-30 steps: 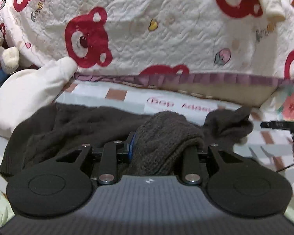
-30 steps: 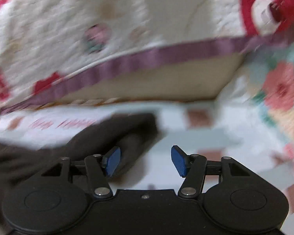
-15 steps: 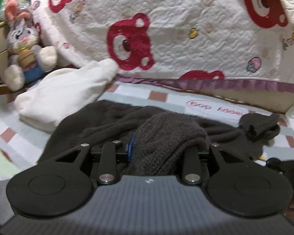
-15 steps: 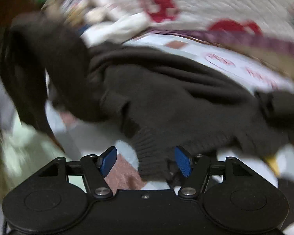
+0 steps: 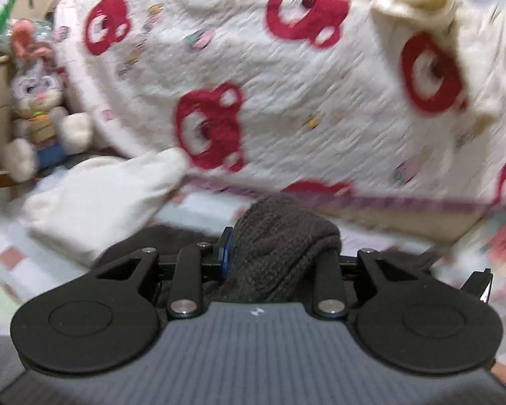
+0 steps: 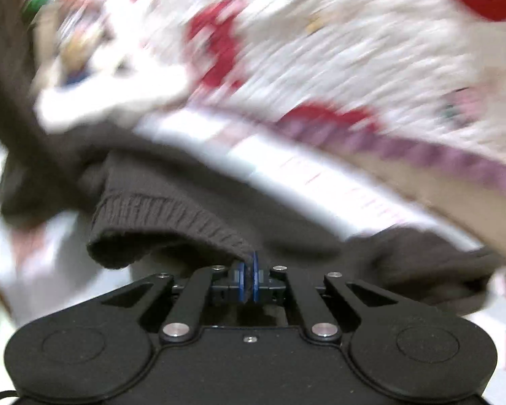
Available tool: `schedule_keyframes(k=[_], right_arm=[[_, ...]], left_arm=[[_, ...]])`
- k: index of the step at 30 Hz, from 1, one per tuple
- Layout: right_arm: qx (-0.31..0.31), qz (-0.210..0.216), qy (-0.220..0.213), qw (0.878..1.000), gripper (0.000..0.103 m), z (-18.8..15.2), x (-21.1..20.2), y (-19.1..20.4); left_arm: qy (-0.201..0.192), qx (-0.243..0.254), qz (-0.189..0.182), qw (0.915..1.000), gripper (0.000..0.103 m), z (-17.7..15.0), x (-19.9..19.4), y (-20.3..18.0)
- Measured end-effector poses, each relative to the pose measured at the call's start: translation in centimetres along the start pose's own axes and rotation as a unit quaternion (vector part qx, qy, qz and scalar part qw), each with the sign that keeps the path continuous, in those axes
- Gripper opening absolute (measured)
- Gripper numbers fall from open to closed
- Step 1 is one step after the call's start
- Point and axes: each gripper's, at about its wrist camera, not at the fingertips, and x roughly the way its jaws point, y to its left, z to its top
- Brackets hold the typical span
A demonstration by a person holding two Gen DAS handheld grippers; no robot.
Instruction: Fold clothes
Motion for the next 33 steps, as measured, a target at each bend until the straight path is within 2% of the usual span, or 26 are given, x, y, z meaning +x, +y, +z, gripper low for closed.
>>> schedule_keyframes(k=[3,6,7,9,10,11,12,13,14,15,17,19,21,23,25,28,29,31,33], right_arm=[[0.024,-0.069,-0.069,0.995,0.001,4.7,-5.5,-6.5],[0.032,-0.148,-0.119,0.981,0.000,8.2,-11.2,-13.0],[0.027,-0.197,-0.133,0.971,0.000,8.3,-12.8,-14.5],[0.023,-0.293,-0.159,0.943,0.000,8.2,-15.9,-17.6],[0.044,-0.333,-0.159,0.928,0.001,7.1,-17.1,-19.4],[0.087,-0.346,-0.142,0.924,0.001,5.8,-18.0,-21.7],[0.144,-0.330,-0.113,0.926,0.002,3.9,-18.5,-23.8],[0.200,-0.300,-0.092,0.928,0.009,1.6,-18.7,-25.2],[0.247,-0.269,-0.070,0.928,0.010,-0.6,-18.7,-26.2],[0.271,-0.238,-0.044,0.931,0.010,-2.5,-18.1,-26.1],[0.315,-0.175,0.009,0.933,0.014,-6.0,-16.6,-25.7],[0.341,-0.112,0.061,0.931,0.035,-8.3,-14.3,-24.6],[0.358,-0.048,0.091,0.928,0.041,-9.9,-11.9,-22.8],[0.371,0.002,0.111,0.922,0.049,-10.0,-9.1,-21.8],[0.381,0.038,0.121,0.916,0.061,-10.1,-6.4,-20.9],[0.379,0.032,0.108,0.918,0.065,-9.6,-2.9,-20.5],[0.376,0.024,0.101,0.921,0.066,-9.3,-2.1,-20.5],[0.368,0.008,0.086,0.926,0.066,-8.5,-0.2,-20.6],[0.369,-0.002,0.084,0.925,0.066,-8.5,1.9,-20.4]], left_arm=[[-0.029,0.008,-0.051,0.9982,0.027,2.3,-0.9,-2.5],[-0.015,0.009,-0.141,0.9898,0.028,2.7,-1.1,-5.9],[0.014,0.000,-0.172,0.9850,0.029,1.7,-0.5,-6.9],[0.073,-0.016,-0.228,0.9707,0.029,-0.4,0.9,-9.0],[0.111,-0.017,-0.237,0.9649,0.029,-2.2,2.2,-10.0],[0.148,-0.010,-0.238,0.9598,0.029,-4.2,3.4,-10.9],[0.190,0.009,-0.235,0.9532,0.030,-6.5,4.9,-12.0],[0.231,0.028,-0.229,0.9451,0.030,-8.8,6.3,-13.0],[0.266,0.044,-0.218,0.9380,0.030,-11.1,7.6,-13.5],[0.290,0.048,-0.208,0.9328,0.030,-12.9,8.8,-13.6],[0.318,0.042,-0.195,0.9271,0.031,-14.6,10.4,-12.9],[0.327,0.027,-0.188,0.9258,0.033,-15.0,11.5,-11.9],[0.316,0.021,-0.181,0.9311,0.037,-14.4,11.7,-10.8],[0.295,0.029,-0.171,0.9395,0.043,-13.3,11.1,-9.2],[0.278,0.030,-0.165,0.9457,0.051,-12.6,10.7,-7.3],[0.246,0.027,-0.141,0.9586,0.061,-11.6,10.3,-3.3],[0.233,0.034,-0.121,0.9643,0.067,-11.3,9.9,-1.8],[0.214,0.058,-0.062,0.9731,0.068,-11.0,9.8,0.9],[0.208,0.094,-0.006,0.9736,0.068,-11.1,10.1,2.9]])
